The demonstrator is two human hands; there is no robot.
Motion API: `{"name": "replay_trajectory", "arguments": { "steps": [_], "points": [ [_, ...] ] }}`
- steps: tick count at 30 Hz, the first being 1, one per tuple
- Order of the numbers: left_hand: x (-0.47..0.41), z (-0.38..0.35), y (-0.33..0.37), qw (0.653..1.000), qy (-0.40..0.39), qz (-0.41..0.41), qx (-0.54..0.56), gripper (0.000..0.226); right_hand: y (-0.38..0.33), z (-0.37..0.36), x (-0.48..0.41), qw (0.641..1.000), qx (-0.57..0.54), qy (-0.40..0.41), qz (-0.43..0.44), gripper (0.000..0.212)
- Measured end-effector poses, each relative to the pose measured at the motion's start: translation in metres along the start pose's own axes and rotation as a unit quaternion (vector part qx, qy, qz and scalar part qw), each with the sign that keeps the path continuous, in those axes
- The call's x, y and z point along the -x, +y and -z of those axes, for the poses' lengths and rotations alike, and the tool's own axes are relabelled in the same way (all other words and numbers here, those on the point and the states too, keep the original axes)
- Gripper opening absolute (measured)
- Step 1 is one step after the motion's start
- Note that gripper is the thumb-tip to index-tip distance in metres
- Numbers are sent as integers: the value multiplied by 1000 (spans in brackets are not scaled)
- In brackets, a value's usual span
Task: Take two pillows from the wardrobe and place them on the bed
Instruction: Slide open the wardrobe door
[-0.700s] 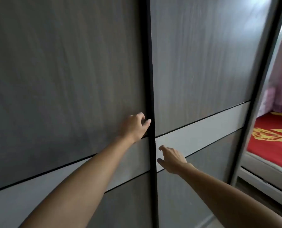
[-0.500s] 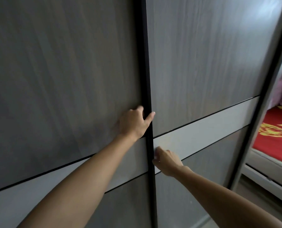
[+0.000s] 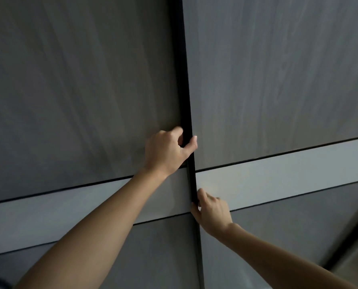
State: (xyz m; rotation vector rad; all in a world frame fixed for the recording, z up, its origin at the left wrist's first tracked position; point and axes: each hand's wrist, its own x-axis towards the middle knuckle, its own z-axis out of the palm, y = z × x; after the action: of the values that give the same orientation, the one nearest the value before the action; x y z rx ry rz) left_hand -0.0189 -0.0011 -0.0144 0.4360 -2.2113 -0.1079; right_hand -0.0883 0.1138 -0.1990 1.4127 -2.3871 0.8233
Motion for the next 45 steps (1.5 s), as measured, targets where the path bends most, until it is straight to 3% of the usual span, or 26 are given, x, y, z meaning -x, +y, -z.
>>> {"name": "replay_trajectory", "arguments": {
  "steps": [6,16,21,26,34,39,45],
  "points": [
    [14,31,-40,1000,-9,26,-7,51,-45,-11,-7,999,14,-34,37,14],
    [46,113,-122,994,-34,85,-56,44,-162,-41,-14,989,39,-126,68,22],
    [70,152,-168,991,-26,113,-72,53,-198,-59,-5,984,66,-146,80,30],
    [94,184,-206,981,-41,154,-107,37,-208,-66,-4,987,75,-137,39,39],
    [123,223,-243,960,-64,220,-163,21,-215,-58,-19,988,101,-115,35,35],
    [130,220,-239,960,-76,189,-194,20,-218,-51,-22,987,124,-100,34,34],
    [115,194,-209,977,-98,140,-130,19,-183,-26,-6,985,148,-87,-8,31]
  ]
}}
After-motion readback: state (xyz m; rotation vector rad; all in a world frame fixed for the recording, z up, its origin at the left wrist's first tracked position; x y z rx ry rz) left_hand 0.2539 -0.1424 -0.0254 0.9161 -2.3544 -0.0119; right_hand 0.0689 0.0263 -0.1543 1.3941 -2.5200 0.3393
